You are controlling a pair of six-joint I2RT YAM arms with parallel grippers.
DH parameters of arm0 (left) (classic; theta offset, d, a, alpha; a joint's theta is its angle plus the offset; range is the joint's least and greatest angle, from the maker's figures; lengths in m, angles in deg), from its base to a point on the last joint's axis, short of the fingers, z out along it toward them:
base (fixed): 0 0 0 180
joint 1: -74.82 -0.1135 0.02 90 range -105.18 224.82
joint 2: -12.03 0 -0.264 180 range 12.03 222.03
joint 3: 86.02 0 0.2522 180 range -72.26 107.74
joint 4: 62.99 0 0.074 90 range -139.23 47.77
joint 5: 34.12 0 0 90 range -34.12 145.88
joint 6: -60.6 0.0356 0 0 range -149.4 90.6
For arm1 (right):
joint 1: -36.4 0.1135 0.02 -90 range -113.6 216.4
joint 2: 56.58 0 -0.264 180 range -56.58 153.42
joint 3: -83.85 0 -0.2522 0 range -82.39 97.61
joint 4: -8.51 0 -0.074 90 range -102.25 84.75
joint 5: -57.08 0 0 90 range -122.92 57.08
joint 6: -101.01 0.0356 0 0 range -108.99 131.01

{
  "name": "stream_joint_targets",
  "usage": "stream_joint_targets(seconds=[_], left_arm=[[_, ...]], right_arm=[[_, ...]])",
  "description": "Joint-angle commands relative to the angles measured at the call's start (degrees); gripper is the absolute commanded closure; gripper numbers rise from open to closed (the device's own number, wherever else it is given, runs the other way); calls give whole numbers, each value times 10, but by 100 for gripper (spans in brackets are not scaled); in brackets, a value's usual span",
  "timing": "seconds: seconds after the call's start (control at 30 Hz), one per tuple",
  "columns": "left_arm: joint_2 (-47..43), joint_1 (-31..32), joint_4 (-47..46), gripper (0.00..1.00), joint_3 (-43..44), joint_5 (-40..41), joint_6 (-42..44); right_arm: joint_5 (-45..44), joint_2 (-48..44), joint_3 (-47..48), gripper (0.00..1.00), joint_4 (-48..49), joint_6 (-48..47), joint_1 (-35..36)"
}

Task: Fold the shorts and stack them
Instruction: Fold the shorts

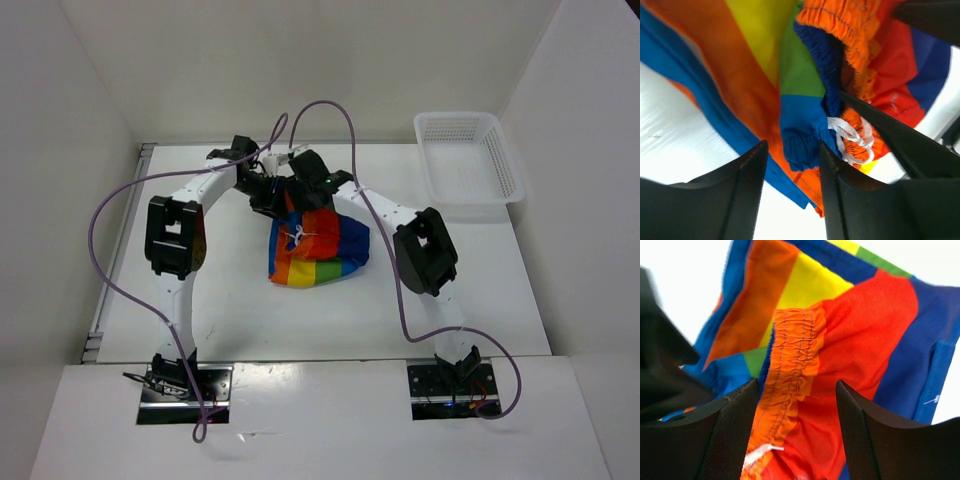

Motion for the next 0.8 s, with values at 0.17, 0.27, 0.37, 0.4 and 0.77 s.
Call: stream_joint_targets(seconds=[0.17,0.27,0.37,0.4,0.77], left_arm=[[-1,-24,0,32,-23,-95,3],[5,-24,0,30,-23,-117,3],[10,-24,0,32,-28,-130,3],[10,-19,0,34,-28,-130,3],[63,-7,-21,74,1,-111,3]], right_arm=[[-91,30,30,39,12,76,13],[-99,35,30,44,12,82,13],[-105,35,30,53,12,76,13],[-112,35,30,58,12,76,13],[-106,35,25,95,18,57,13]])
